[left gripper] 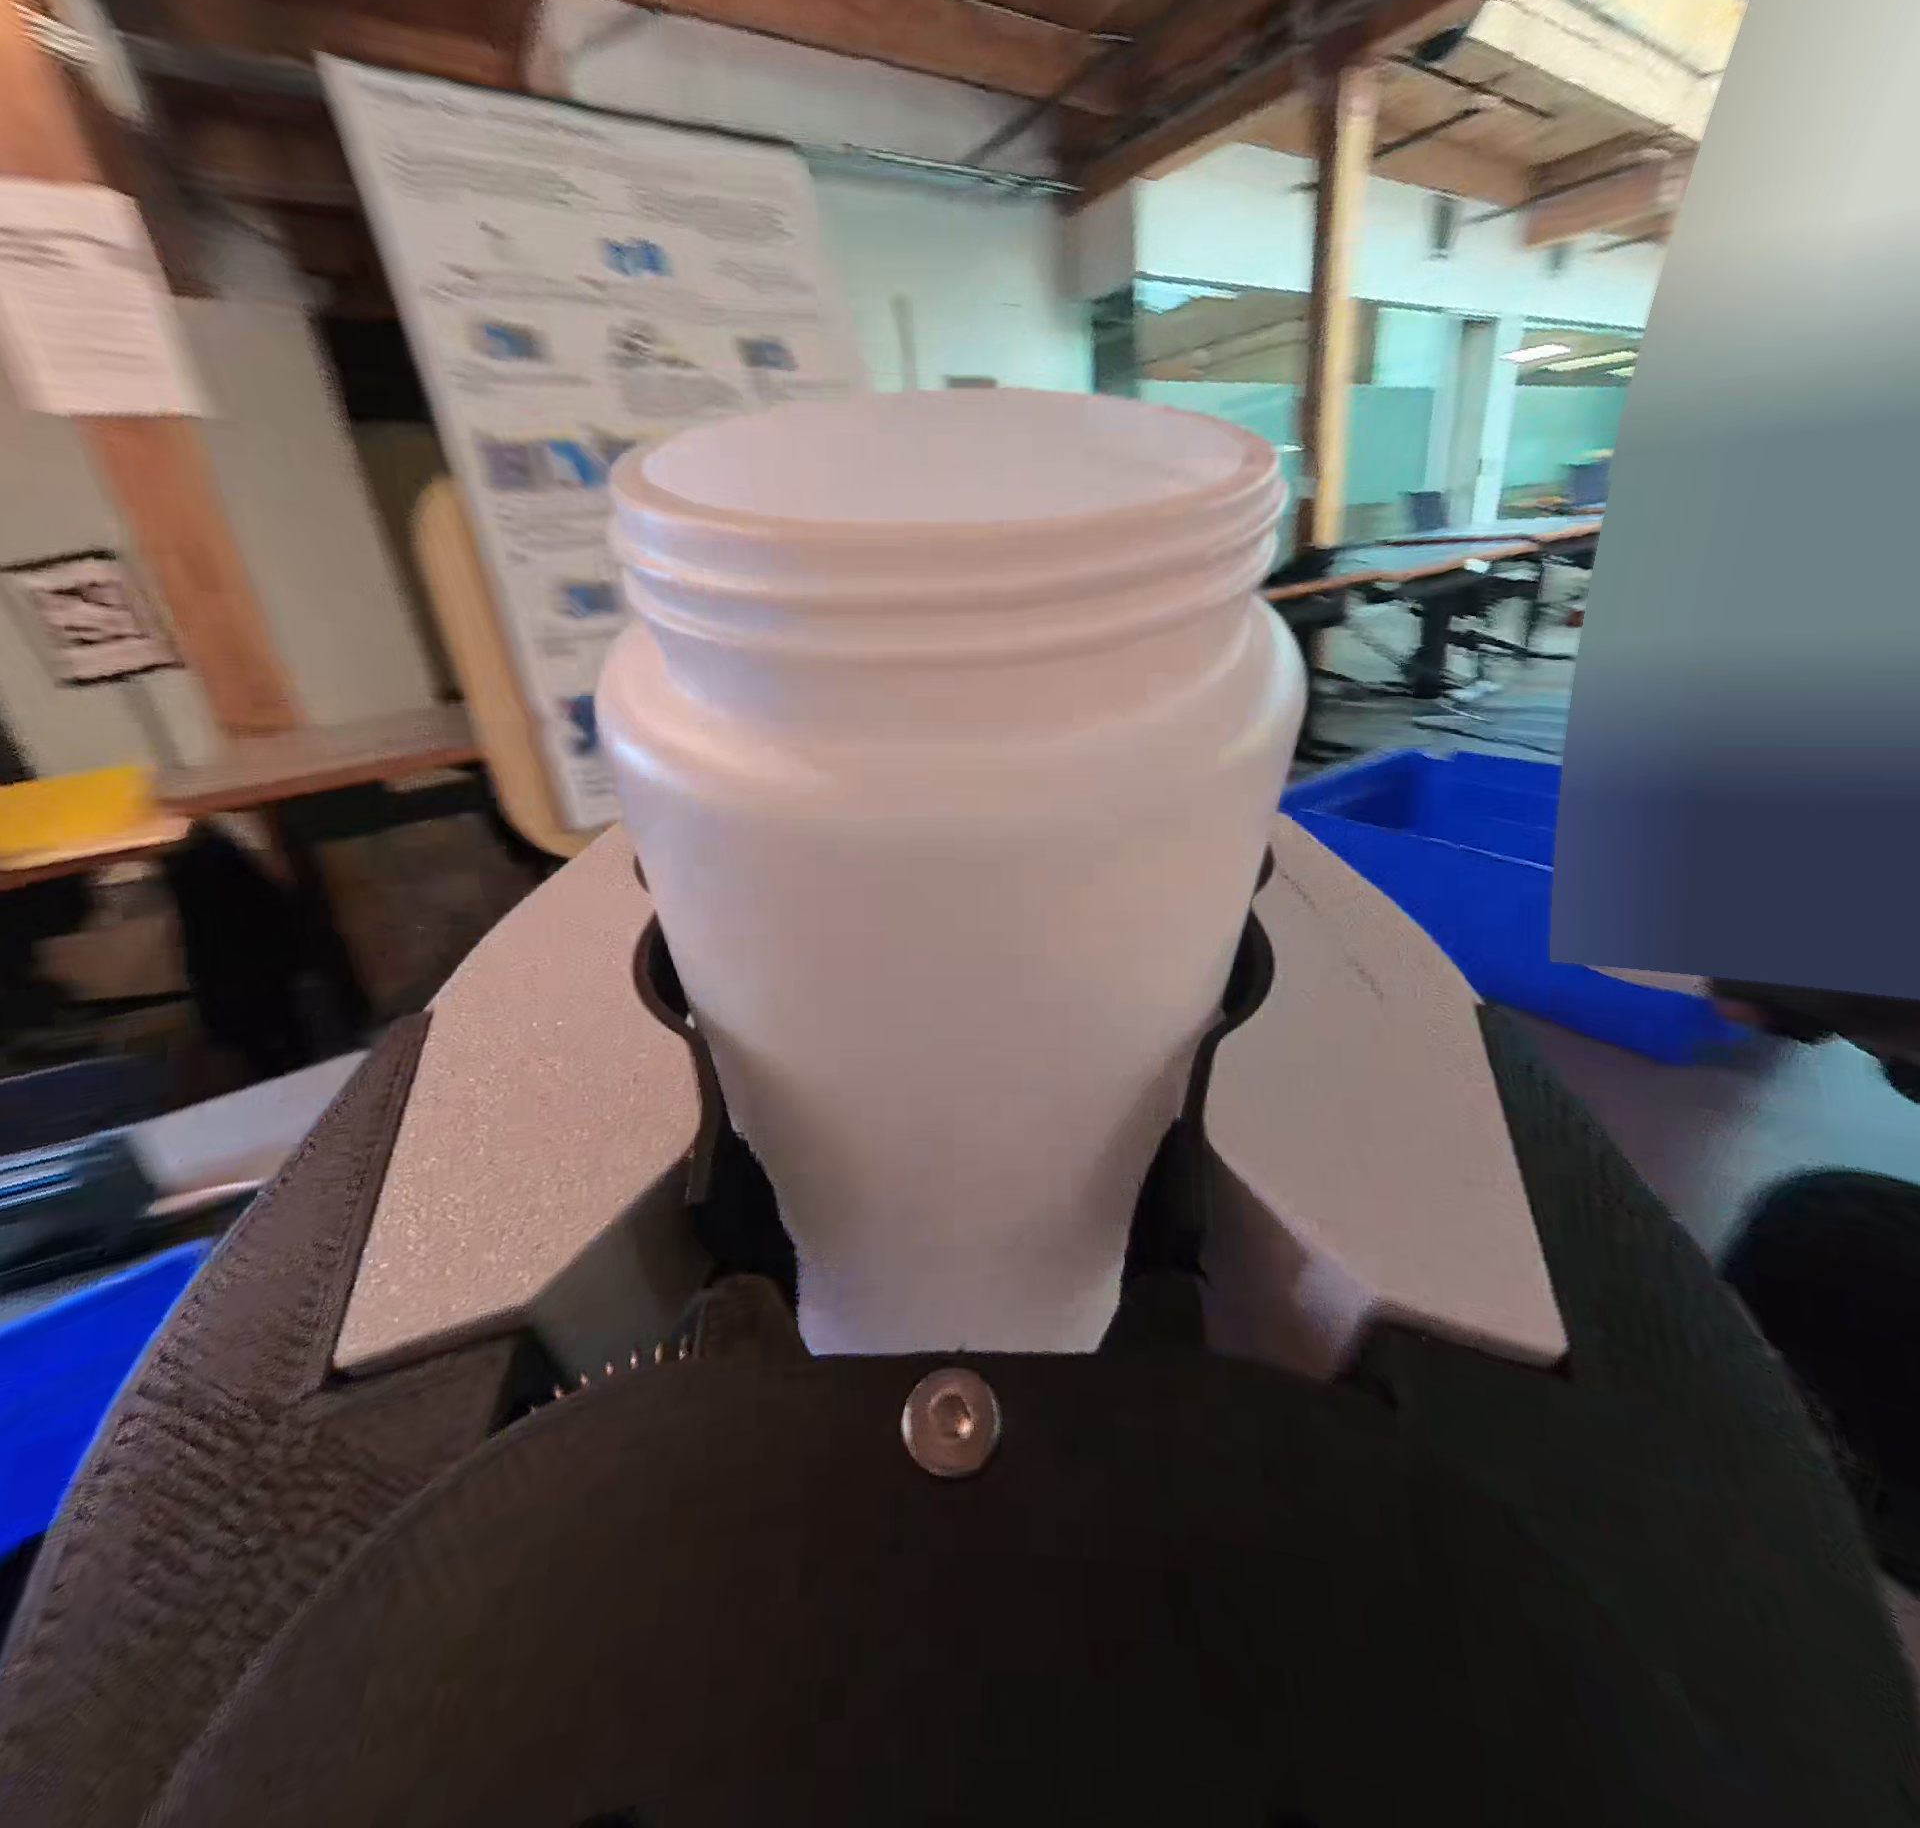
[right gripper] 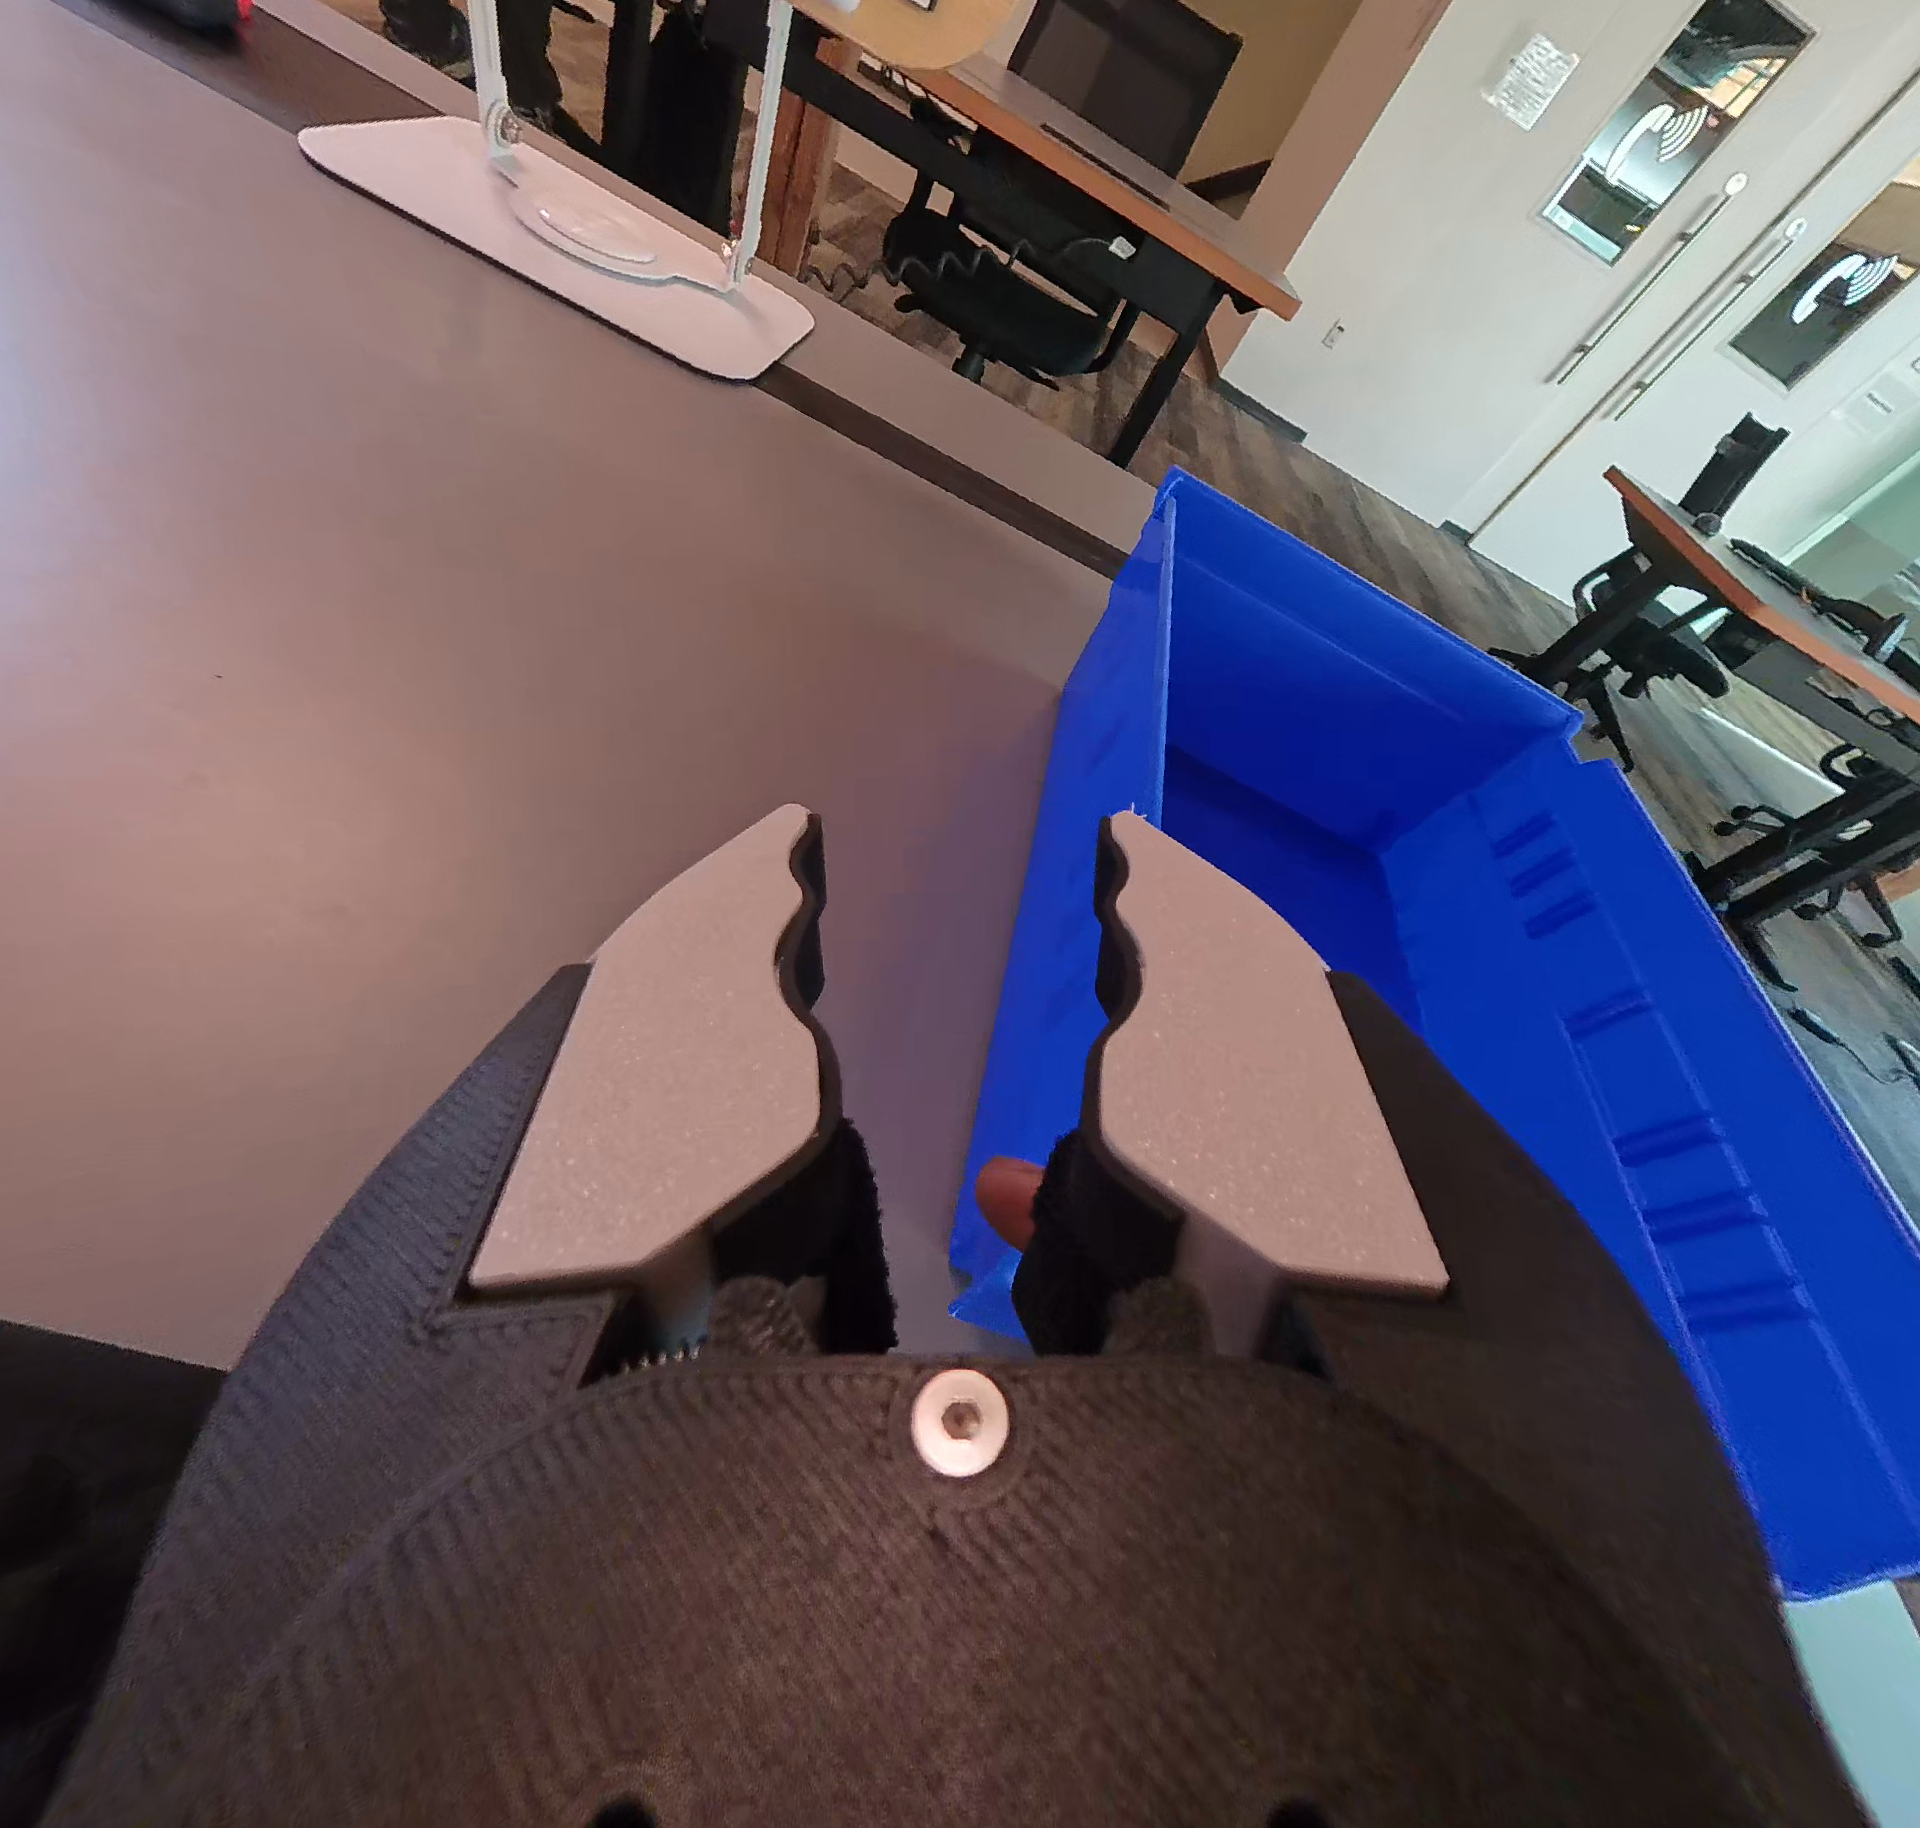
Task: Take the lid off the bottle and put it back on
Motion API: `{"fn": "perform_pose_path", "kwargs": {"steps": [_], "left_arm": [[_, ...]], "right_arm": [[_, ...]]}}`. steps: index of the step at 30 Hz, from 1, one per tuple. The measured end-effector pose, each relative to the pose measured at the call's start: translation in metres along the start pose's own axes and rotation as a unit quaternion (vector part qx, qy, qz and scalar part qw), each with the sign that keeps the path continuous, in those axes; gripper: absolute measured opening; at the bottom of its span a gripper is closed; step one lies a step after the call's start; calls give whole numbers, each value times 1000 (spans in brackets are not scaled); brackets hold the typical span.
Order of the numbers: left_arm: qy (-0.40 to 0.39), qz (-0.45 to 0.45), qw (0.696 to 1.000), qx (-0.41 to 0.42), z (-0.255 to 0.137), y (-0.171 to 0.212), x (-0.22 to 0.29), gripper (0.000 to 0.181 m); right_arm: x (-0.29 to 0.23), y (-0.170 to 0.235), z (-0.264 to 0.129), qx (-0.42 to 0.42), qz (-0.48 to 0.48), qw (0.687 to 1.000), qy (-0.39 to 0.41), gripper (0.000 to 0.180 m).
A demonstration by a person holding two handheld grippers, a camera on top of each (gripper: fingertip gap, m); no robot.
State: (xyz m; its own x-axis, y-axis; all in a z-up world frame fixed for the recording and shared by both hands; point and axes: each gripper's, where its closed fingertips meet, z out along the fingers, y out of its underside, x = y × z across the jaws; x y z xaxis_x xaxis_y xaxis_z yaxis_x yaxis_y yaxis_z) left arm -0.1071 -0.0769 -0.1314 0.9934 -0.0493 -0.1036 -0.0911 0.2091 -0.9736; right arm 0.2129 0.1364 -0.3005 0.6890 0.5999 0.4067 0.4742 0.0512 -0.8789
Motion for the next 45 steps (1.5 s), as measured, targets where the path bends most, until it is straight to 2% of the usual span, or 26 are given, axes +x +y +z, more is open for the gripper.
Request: {"fn": "perform_pose_path", "kwargs": {"steps": [5,7,10,15,25,27,36,41,45], "left_arm": [[128,-38,989,-64,41,78,74,101],[150,-55,984,-83,50,101,89,102],[154,-53,981,-102,59,122,99,102],[155,-50,979,-119,65,132,105,102],[137,-13,984,-115,65,132,101,103],[133,-3,984,-119,65,133,99,111],[115,-22,986,-116,61,128,88,120],[87,-2,992,-91,34,89,62,122],[14,57,996,-65,-4,36,-10,111]], "right_arm": [[5,-4,-5,10,6,1000,0,50],[7,-7,-8,19,12,1000,-1,50],[9,-10,-10,31,26,999,-6,50],[7,-11,-10,36,37,999,-14,50],[-1,-22,-13,57,38,997,-35,52],[-3,-26,-14,67,39,996,-42,54],[-14,-39,-18,89,35,993,-70,58],[-31,-66,-32,160,58,976,-136,62],[-49,-84,-42,213,75,955,-194,61]]}}
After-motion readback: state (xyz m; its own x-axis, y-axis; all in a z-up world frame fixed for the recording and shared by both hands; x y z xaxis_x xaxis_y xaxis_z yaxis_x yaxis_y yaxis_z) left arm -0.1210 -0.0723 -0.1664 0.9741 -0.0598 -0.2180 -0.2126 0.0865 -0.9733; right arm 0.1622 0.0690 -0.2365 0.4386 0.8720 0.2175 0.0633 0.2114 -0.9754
